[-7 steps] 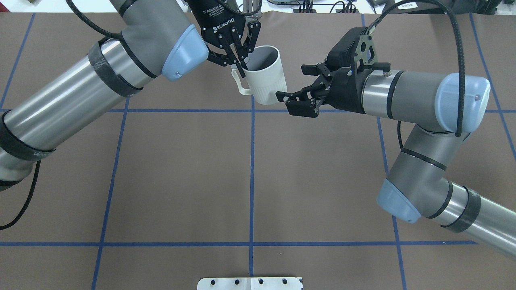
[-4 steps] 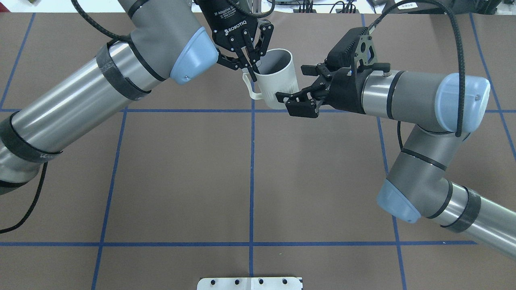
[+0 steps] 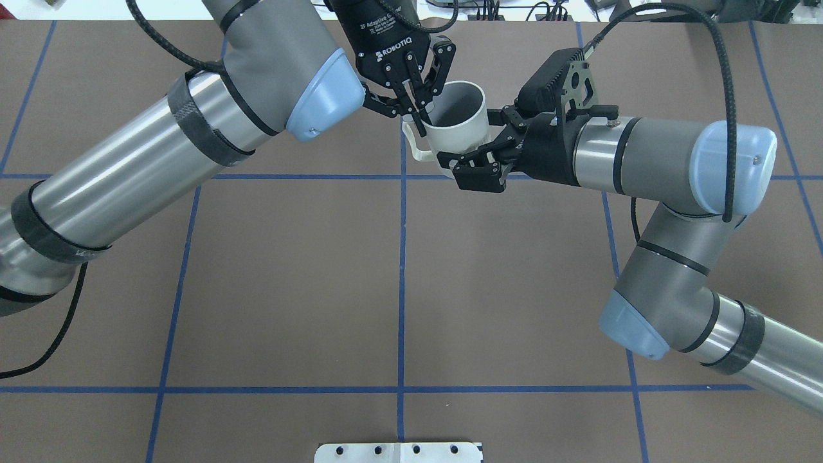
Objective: Left arm hands cup to right arm to dump lemon
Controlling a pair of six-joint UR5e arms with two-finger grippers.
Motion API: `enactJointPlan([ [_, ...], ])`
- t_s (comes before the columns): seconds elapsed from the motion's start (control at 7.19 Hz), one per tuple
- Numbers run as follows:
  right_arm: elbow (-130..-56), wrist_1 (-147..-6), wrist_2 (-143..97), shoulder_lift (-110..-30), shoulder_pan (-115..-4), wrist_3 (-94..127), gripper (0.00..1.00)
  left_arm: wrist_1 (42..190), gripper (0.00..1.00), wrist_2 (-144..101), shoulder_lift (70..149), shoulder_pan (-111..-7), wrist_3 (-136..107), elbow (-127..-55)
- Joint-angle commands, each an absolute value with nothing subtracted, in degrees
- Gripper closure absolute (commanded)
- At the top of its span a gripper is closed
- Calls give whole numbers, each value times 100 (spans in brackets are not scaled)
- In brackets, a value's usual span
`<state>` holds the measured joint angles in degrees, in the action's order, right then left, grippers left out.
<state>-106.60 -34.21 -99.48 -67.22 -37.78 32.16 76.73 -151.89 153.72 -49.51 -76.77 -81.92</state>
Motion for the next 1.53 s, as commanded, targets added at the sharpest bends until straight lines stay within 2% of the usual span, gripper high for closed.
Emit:
enactJointPlan([
  [0.0,-10661,-3419,-9949,-6715,-3762,3217,1,7890,100,-15187,15372,-4939,-7751,-8174],
  [0.28,-10661,-3419,-9949,-6715,-3762,3217,1,8410,100,-15187,15363,-4913,-8138,-8051],
  [0.7,-10670,-3419,-9949,-6715,-3753,3243,2,8411,100,-15187,15354,-4913,-8139,-8051],
  [0.83,-10679,-3428,-9949,-6724,-3753,3269,15,8411,100,-15187,15354,-4913,-8147,-8051],
  [0.97,-10687,-3454,-9967,-6724,-3753,3270,39,8411,100,-15196,15346,-4913,-8139,-8059],
  [1.11,-10687,-3472,-9967,-6724,-3753,3287,58,8507,1,-15179,15320,-4913,-8113,-8086],
  [1.25,-10688,-3480,-9975,-6724,-3753,3305,66,8734,0,-15187,15267,-4930,-8147,-8103],
  [1.39,-10688,-3489,-9976,-6732,-3753,3305,69,8736,0,-15187,15258,-4939,-8139,-8112],
])
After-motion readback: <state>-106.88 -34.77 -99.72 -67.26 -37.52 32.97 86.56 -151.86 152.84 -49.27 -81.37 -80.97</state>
